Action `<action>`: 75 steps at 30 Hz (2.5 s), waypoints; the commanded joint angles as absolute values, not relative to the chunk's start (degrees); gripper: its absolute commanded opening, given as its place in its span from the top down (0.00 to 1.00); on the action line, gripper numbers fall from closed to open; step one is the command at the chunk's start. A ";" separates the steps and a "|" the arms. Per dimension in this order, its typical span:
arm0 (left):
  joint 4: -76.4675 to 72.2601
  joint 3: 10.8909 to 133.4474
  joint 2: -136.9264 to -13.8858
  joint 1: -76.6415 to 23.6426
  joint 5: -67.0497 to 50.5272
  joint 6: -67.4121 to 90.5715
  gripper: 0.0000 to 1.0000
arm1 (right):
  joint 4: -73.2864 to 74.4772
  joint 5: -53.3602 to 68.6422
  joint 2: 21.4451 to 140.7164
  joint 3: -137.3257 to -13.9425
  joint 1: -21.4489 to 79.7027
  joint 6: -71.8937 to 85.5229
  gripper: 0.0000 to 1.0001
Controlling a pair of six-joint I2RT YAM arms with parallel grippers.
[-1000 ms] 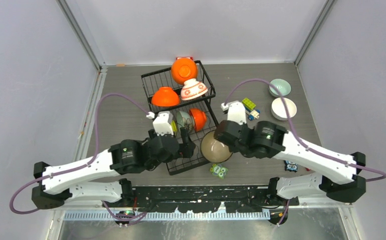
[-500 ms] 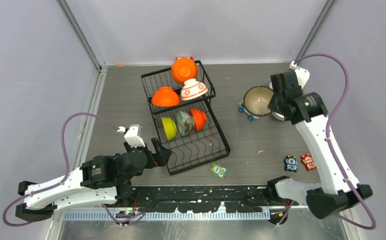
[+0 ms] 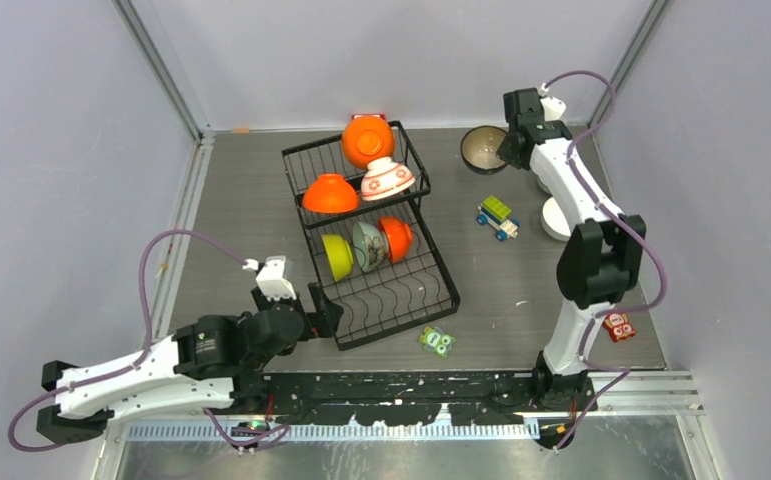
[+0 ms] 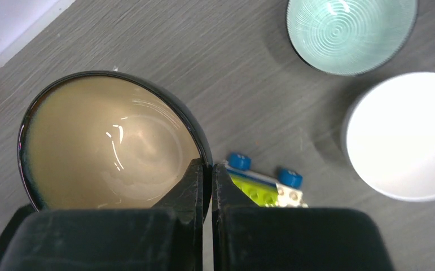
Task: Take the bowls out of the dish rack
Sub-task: Place the bowl at the center of the board.
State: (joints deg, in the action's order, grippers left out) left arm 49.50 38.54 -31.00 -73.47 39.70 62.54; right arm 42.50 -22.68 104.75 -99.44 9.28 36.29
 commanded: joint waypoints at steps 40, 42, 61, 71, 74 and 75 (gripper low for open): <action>43.91 35.08 -34.51 -73.32 43.48 66.93 0.02 | 33.84 -17.11 128.21 -113.54 1.76 40.78 0.99; 43.84 35.16 -34.76 -73.36 43.38 66.95 0.02 | 34.07 -17.00 128.23 -113.41 1.78 40.83 0.99; 44.71 34.56 -33.25 -73.34 42.69 67.78 0.02 | 33.76 -15.48 126.03 -111.42 1.85 39.56 0.62; 49.29 38.16 -33.44 -73.33 45.75 63.33 0.01 | 34.35 -21.51 114.48 -111.21 3.34 38.32 0.28; 52.03 40.27 -33.76 -73.36 48.73 61.96 0.00 | 34.82 -24.91 107.33 -109.65 5.50 37.71 0.26; 52.90 40.75 -33.67 -73.34 50.07 62.05 0.00 | 34.54 -26.83 104.06 -107.70 6.66 37.71 0.26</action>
State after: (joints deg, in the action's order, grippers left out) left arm 49.12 36.60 -33.65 -73.47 43.51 64.14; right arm 36.12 -19.51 119.72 -109.60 3.07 38.76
